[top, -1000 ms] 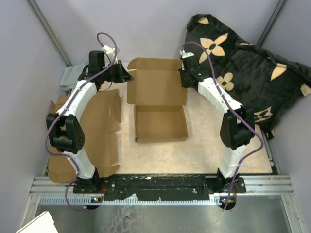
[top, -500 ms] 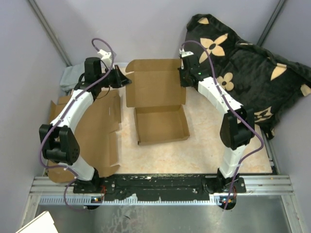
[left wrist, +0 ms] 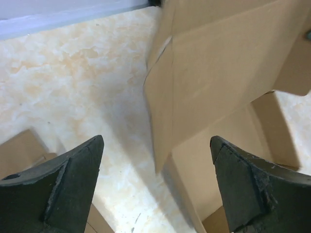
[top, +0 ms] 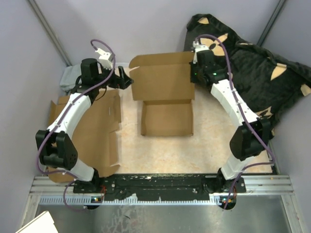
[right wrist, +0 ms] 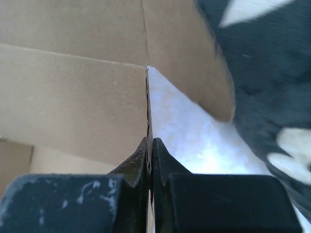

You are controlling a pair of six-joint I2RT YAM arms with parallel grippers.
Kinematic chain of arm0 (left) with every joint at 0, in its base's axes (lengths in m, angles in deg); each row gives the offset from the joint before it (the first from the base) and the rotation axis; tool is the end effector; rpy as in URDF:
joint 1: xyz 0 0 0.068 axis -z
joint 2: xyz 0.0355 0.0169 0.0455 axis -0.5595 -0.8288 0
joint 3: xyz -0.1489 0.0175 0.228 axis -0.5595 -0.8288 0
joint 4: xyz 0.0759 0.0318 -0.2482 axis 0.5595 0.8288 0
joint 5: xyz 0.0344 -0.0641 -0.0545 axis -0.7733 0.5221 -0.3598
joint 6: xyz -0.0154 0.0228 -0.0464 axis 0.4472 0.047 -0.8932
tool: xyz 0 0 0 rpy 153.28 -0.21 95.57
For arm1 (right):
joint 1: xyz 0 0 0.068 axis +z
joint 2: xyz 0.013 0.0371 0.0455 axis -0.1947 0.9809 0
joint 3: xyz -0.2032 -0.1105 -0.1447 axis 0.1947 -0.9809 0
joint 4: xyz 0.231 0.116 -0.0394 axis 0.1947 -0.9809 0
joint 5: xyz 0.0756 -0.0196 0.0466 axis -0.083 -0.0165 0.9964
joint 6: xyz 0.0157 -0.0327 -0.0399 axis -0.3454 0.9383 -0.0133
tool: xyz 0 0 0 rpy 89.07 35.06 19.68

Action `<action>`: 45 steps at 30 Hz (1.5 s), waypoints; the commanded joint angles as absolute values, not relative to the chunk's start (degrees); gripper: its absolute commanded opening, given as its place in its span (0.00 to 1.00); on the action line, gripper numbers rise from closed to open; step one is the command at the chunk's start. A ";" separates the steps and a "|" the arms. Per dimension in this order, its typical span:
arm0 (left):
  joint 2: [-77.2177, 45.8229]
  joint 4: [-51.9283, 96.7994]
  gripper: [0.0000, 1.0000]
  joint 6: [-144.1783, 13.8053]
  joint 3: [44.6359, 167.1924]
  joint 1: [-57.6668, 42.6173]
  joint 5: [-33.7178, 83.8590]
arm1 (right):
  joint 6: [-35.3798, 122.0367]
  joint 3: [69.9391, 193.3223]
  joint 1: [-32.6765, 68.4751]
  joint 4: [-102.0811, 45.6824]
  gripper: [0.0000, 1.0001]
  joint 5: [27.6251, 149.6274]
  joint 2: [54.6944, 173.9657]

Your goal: Fold the paper box

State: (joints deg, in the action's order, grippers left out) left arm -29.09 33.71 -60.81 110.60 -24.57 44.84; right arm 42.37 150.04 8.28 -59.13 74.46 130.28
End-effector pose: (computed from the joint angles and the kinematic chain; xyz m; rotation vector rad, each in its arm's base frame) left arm 0.3572 -0.0765 0.3474 0.3670 1.9165 -0.6661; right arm 0.3692 0.1265 0.3607 -0.1572 2.1669 0.1491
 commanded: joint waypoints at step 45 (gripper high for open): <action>-42.35 37.81 0.75 -40.78 122.75 -25.76 47.14 | 55.76 140.77 1.94 -53.37 0.03 112.08 124.13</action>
State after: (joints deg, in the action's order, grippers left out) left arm -41.52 37.64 -42.14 121.53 -25.45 47.20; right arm 54.50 136.97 1.74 -54.06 110.74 124.49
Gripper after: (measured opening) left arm 0.800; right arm 0.030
